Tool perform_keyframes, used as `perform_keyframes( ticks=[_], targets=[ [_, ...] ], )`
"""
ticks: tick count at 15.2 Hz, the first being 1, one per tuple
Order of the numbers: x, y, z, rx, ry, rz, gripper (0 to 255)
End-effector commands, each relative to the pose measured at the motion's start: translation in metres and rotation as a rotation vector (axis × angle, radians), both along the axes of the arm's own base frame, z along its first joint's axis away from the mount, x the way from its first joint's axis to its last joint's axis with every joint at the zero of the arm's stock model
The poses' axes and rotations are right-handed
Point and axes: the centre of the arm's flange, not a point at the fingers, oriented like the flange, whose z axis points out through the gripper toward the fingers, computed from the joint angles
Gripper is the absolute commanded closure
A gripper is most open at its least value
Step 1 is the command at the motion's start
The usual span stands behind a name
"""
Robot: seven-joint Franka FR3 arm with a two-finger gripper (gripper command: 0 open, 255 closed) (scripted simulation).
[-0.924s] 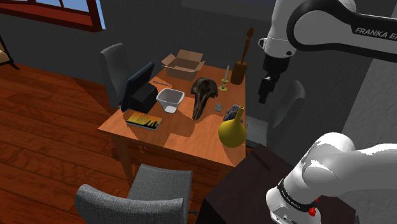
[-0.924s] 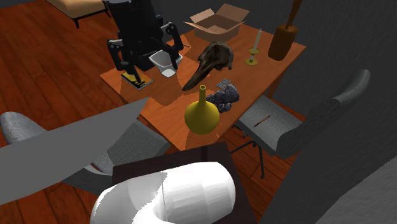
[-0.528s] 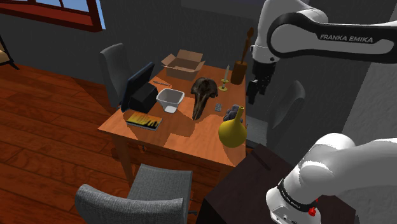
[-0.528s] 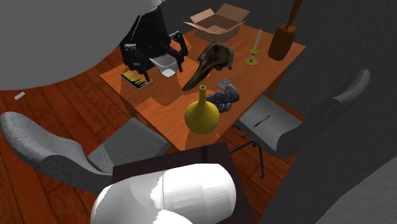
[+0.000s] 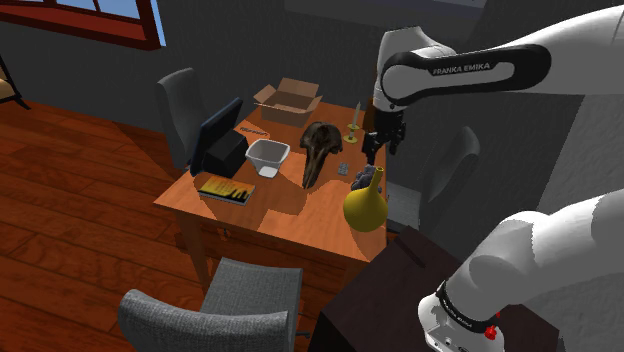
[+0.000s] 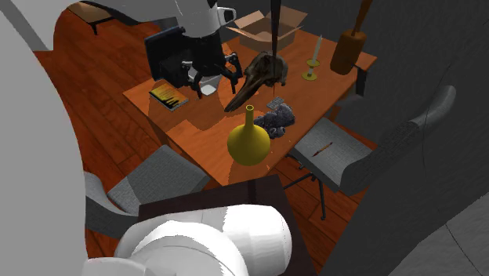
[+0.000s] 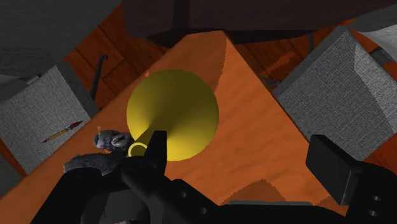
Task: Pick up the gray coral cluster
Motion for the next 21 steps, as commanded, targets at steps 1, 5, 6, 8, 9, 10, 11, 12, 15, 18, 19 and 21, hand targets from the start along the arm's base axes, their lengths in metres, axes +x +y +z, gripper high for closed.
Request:
perform_keyframes(
  ticks=[1,5,6,8,9,10,11,12,15,18,19,21],
  targets=[
    [0.017,-0.013,-0.018,0.0,0.0,-0.055,0],
    [0.048,-0.042,-0.053,0.0,0.003,-0.16,0],
    [0.055,-0.049,-0.062,0.0,0.004,-0.187,0],
    [0.069,-0.065,-0.08,0.0,0.005,-0.24,0],
    [0.076,-0.073,-0.088,0.0,0.006,-0.266,0],
    [0.082,-0.082,-0.097,0.0,0.007,-0.293,0],
    [0.089,-0.091,-0.106,0.0,0.007,-0.319,0],
    [0.095,-0.099,-0.115,0.0,0.008,-0.345,0],
    [0.111,-0.126,-0.141,0.0,0.01,-0.425,0],
    [0.125,-0.155,-0.167,0.0,0.012,-0.504,0],
    [0.129,-0.164,-0.176,-0.001,0.013,-0.53,0],
    [0.137,-0.184,-0.194,-0.001,0.015,-0.583,0]
  ],
)
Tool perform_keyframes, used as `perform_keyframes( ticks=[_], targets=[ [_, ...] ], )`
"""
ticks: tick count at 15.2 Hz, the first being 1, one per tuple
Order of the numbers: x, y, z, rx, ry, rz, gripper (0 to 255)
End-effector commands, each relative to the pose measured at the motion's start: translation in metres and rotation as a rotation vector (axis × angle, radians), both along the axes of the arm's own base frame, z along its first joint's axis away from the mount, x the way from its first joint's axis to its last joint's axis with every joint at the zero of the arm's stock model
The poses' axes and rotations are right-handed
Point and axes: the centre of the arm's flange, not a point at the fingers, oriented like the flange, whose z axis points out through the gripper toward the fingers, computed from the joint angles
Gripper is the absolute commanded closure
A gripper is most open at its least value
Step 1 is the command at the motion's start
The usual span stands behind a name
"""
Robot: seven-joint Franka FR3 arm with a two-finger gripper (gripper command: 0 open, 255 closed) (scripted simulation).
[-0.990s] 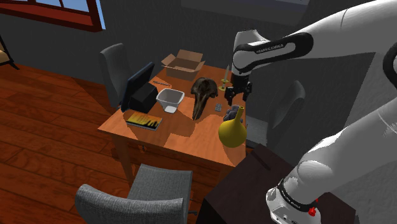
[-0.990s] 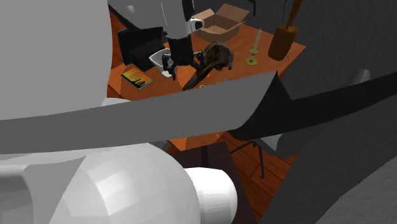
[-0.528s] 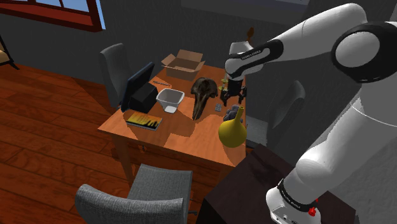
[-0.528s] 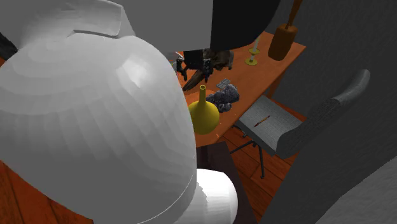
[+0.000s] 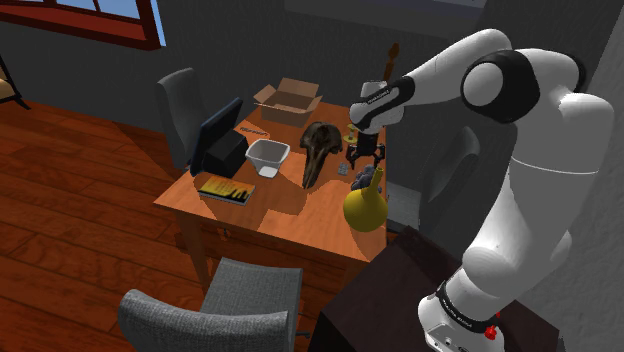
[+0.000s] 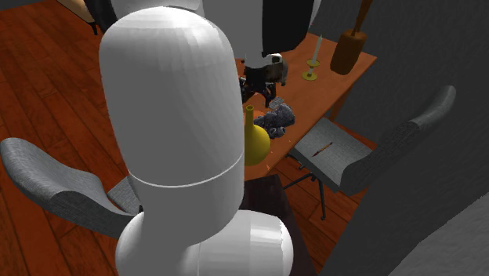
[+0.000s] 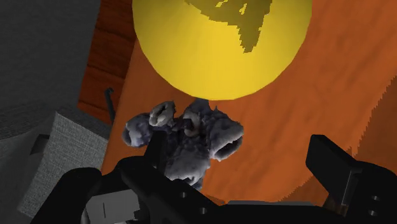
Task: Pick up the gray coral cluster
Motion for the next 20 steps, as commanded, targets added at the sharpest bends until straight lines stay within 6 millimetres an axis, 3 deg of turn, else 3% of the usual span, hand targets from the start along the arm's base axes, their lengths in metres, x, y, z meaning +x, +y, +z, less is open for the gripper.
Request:
perform_keyframes(
  ticks=[1,7,15,17,18,20],
  targets=[
    [0.006,-0.022,-0.018,0.0,0.001,-0.054,0],
    [0.02,-0.083,-0.071,0.0,0.006,-0.213,0],
    [0.021,-0.085,-0.113,0.0,0.006,-0.217,0],
    [0.021,-0.085,-0.113,0.0,0.006,-0.217,0],
    [0.02,-0.085,-0.112,0.0,0.006,-0.217,255],
    [0.02,-0.085,-0.113,0.0,0.006,-0.217,255]
  ],
)
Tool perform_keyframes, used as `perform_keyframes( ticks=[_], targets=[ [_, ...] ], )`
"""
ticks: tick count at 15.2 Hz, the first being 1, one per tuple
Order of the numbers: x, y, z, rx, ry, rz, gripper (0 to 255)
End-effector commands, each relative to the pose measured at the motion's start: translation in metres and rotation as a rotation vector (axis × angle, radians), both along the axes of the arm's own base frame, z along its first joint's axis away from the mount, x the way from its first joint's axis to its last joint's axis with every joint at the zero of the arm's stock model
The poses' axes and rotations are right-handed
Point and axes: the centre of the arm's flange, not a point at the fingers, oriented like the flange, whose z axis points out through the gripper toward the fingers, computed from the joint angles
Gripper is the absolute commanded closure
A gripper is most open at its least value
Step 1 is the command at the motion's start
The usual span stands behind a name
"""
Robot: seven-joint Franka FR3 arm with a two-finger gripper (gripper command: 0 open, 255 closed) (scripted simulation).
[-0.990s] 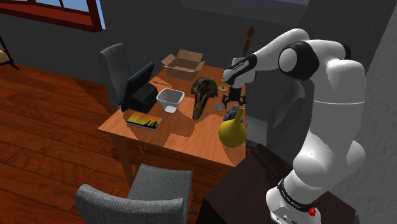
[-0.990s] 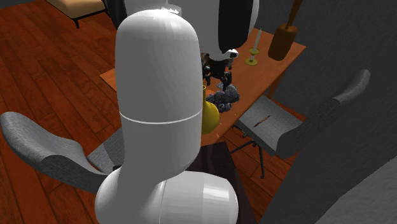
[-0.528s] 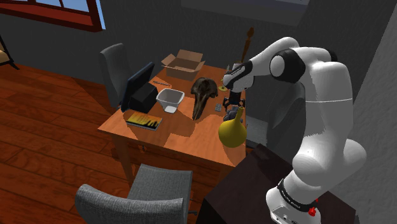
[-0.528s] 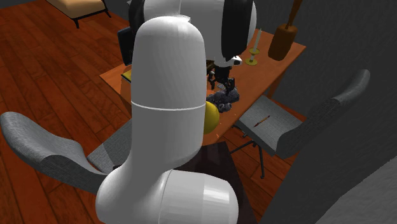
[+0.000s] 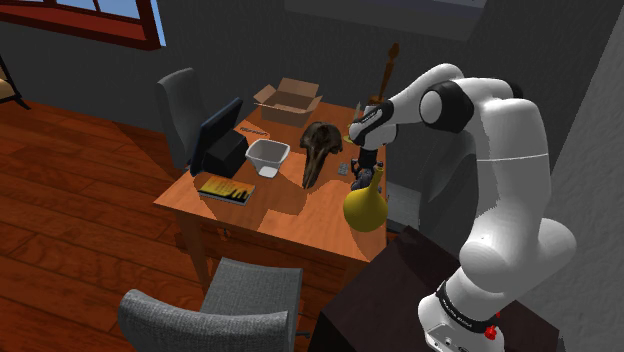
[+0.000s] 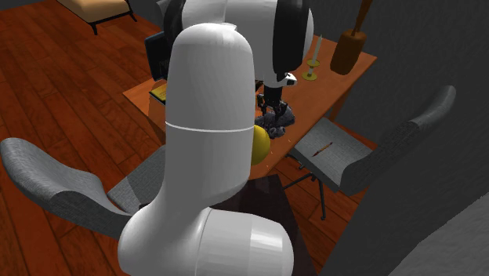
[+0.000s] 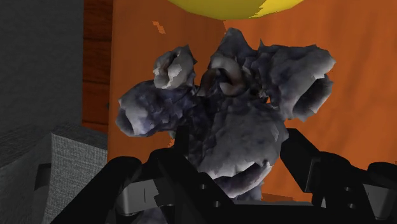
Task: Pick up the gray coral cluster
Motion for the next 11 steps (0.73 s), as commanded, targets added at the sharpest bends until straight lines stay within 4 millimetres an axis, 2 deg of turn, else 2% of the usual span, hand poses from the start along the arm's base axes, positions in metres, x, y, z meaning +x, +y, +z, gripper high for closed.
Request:
perform_keyframes(
  ticks=[1,7,11],
  targets=[
    [-0.001,-0.001,-0.001,0.0,0.002,-0.001,255],
    [0.0,-0.001,-0.002,0.0,0.002,-0.001,255],
    [0.0,-0.001,0.019,0.0,0.002,-0.001,255]
  ],
)
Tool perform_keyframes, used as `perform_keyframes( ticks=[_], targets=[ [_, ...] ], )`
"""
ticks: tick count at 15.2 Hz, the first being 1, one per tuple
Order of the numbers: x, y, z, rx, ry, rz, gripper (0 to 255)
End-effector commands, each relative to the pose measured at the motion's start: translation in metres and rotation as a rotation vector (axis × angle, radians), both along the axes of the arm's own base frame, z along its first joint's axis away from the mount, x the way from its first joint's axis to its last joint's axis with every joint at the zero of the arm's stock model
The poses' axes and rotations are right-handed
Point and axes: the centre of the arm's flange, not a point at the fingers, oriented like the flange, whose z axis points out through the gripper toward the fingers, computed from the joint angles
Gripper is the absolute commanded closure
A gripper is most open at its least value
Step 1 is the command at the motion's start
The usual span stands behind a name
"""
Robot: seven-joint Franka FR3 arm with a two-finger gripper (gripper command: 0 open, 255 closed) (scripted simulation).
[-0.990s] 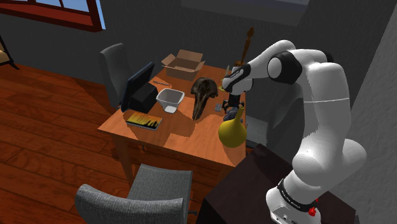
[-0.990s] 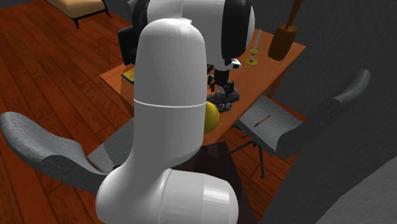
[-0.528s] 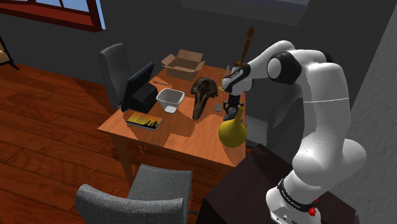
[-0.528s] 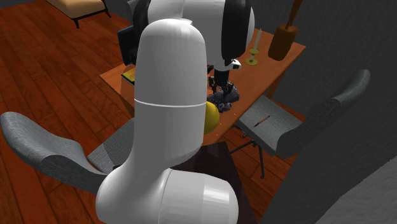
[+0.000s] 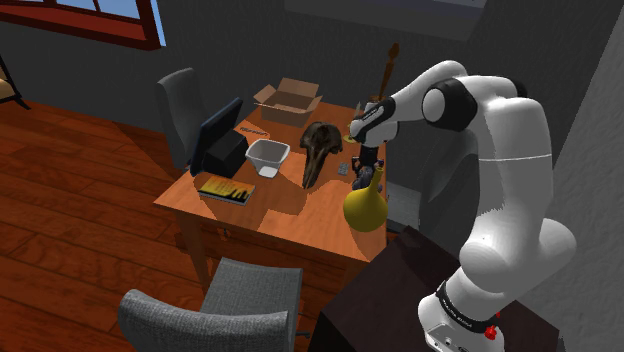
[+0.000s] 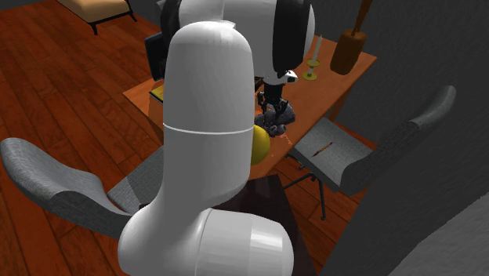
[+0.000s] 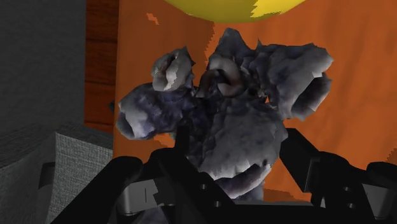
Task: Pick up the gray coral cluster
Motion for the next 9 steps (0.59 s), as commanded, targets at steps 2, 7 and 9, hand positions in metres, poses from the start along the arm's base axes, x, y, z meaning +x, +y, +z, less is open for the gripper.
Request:
perform_keyframes(
  ticks=[2,7,9],
  targets=[
    [0.0,-0.001,0.017,-0.001,-0.001,0.0,255],
    [0.0,-0.001,0.043,-0.001,-0.001,0.0,255],
    [0.0,-0.001,0.054,-0.001,-0.001,0.0,255]
  ],
)
